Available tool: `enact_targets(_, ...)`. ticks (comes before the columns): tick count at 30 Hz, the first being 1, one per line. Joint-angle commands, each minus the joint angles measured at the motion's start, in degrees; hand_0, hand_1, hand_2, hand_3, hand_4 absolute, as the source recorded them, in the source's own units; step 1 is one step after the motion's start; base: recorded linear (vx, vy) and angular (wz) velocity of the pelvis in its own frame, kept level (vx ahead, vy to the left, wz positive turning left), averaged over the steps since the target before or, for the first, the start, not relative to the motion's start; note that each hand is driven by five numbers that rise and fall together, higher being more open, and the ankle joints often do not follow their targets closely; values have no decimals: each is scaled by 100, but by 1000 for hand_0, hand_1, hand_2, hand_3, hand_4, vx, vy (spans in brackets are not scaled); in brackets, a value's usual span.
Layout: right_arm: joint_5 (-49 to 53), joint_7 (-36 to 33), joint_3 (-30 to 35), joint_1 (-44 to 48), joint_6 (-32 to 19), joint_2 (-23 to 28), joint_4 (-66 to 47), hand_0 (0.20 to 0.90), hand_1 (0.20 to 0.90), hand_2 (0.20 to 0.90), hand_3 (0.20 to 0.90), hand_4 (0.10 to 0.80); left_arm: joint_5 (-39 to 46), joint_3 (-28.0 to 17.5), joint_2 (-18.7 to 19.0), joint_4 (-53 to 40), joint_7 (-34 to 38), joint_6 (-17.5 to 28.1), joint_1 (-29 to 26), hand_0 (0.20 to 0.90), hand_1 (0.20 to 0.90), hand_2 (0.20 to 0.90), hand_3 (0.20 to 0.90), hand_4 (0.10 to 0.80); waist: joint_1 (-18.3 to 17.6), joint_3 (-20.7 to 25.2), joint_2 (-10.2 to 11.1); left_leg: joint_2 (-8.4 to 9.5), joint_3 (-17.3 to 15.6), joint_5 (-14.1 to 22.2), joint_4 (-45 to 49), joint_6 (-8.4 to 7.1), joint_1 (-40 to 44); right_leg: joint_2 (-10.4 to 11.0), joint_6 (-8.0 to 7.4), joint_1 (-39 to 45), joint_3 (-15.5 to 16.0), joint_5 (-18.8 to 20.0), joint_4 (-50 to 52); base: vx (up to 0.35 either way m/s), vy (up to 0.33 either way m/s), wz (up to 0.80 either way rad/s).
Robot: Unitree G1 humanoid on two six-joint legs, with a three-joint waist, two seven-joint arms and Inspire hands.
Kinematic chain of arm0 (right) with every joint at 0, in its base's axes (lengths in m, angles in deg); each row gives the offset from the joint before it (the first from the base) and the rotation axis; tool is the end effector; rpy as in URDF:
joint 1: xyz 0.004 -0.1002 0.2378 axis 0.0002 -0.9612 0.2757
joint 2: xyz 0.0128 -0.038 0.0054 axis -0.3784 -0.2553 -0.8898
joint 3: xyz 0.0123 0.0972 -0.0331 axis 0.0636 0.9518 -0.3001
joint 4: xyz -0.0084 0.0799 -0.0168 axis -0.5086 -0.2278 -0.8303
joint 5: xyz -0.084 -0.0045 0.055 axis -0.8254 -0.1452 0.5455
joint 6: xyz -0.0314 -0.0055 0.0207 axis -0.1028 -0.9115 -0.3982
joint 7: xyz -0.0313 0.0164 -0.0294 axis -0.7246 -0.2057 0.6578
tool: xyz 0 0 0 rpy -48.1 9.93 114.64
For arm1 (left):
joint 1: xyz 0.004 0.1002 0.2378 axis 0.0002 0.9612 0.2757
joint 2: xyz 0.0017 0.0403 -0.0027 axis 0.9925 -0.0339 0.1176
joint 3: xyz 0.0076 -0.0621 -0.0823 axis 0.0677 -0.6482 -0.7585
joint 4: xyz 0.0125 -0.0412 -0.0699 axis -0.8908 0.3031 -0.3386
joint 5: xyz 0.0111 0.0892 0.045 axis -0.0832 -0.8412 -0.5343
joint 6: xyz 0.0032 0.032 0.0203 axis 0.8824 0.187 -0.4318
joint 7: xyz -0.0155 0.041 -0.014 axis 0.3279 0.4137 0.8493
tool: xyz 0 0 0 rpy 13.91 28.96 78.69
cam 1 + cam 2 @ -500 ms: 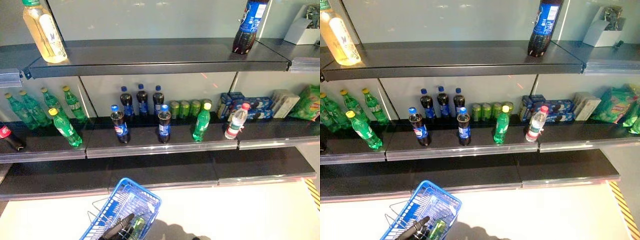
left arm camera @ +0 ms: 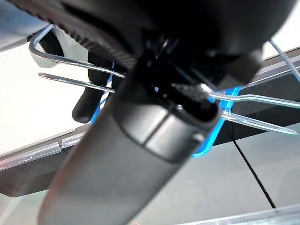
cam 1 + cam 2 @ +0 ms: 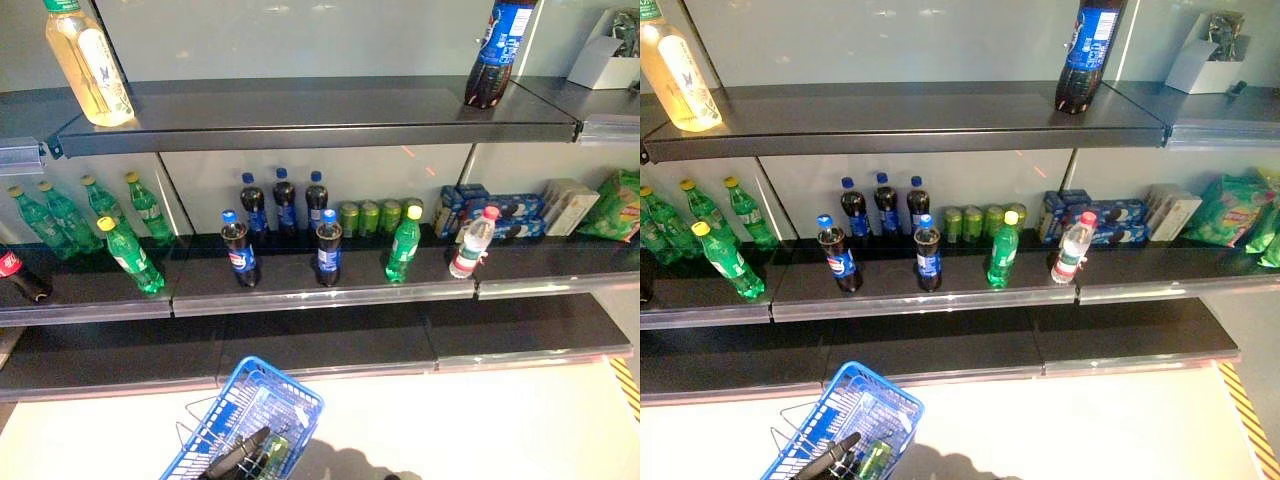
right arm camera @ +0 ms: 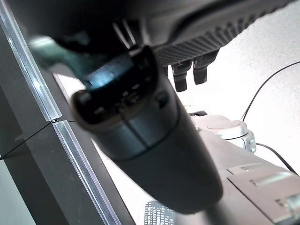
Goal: Pick up the drink and place into the basket.
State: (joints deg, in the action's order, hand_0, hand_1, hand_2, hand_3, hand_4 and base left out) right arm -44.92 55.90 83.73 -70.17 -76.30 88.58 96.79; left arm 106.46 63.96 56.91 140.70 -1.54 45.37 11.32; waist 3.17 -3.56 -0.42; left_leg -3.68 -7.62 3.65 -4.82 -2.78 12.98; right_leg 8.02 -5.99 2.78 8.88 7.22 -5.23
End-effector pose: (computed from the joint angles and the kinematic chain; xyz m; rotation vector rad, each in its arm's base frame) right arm 0.0350 -0.2660 -0.1101 0.0287 1.3963 -0.2009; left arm 0.0407 0.2516 -0.1125 -0.9557 0.9453 0.2825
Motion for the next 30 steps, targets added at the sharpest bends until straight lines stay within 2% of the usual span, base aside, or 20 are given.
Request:
enact_targets(1,-134,69,-159,421,-69,204,424,900,900,900,900,800,-4,-78,135,-47,-756,233,-522,300,300,300,200,100,25,-12,84,173,-208,55,122,48,-268,153,-139,463,317,-731,375,0,0,0)
enact_targets(14,-234,116,-212,435,-84,169,455,900,900,900,900,800,83,-63,98,-169,-680,276,-542,300,300,300,200,100,84,-17,98,118,-176,80,191,6,-259,118,-114,489,367,-735,342,-7,-30,0)
enact_targets(17,-400,124,-228,438,-64,184,479,900,900,900,900,800,154,-93,78,-151,-717,314,-478,300,300,300,200,100,136,-35,66,121,-66,75,191,3,-274,80,-95,488,371,-747,322,6,-31,0)
enact_targets(18,-331,50,-234,425,-39,189,465,900,900,900,900,800,129,-55,65,-199,-723,271,-471,300,300,300,200,100,97,-67,42,-9,-337,8,225,-71,-311,82,-78,485,452,-743,322,0,0,0)
enact_targets(19,-331,50,-234,425,-39,189,465,900,900,900,900,800,129,-55,65,-199,-723,271,-471,300,300,300,200,100,97,-67,42,-9,-337,8,225,-71,-311,82,-78,485,452,-743,322,-30,31,2)
enact_targets(20,-241,-4,-215,413,-17,194,444,900,900,900,900,800,64,-17,58,-248,-716,225,-492,300,300,300,200,100,47,-82,24,-117,-577,-67,216,-130,-335,79,-64,488,514,-742,329,-127,124,5)
enact_targets(21,113,-153,-117,392,44,221,349,900,900,900,900,800,-150,182,-3,-422,-705,127,-641,300,300,300,200,100,-111,-136,-29,-372,-1122,-353,84,-282,-405,104,-63,465,755,-700,358,-161,200,51)
enact_targets(22,167,-214,-100,406,65,234,327,900,900,900,900,800,-109,275,-29,-469,-675,116,-722,300,300,300,200,100,-133,-161,-47,-394,-1164,-420,71,-331,-482,135,-71,442,828,-690,372,-162,244,117)
enact_targets(24,228,-284,-104,447,93,272,364,900,900,900,900,800,-6,373,-76,-459,-649,164,-813,300,300,300,200,100,-128,-160,-71,-365,-1098,-453,15,-351,-572,209,-86,411,953,-678,375,-20,208,119)
enact_targets(26,153,-249,-74,448,58,305,438,900,900,900,900,800,-25,357,-95,-427,-707,196,-842,300,300,300,200,100,-116,-149,-80,-325,-1052,-461,-18,-340,-618,271,-115,409,986,-670,400,64,185,24)
enact_targets(28,17,-133,-49,375,-119,323,509,900,900,900,900,800,-3,271,-27,-353,-723,206,-818,300,300,300,200,100,-29,-98,-57,-186,-937,-378,-18,-260,-603,415,-195,470,1063,-683,473,136,197,15)
enact_targets(30,3,-124,-53,376,-123,320,504,900,900,900,900,800,6,266,-15,-346,-718,208,-816,300,300,300,200,100,-26,-96,-50,-171,-922,-371,-18,-251,-596,425,-203,471,1063,-688,489,89,109,8)
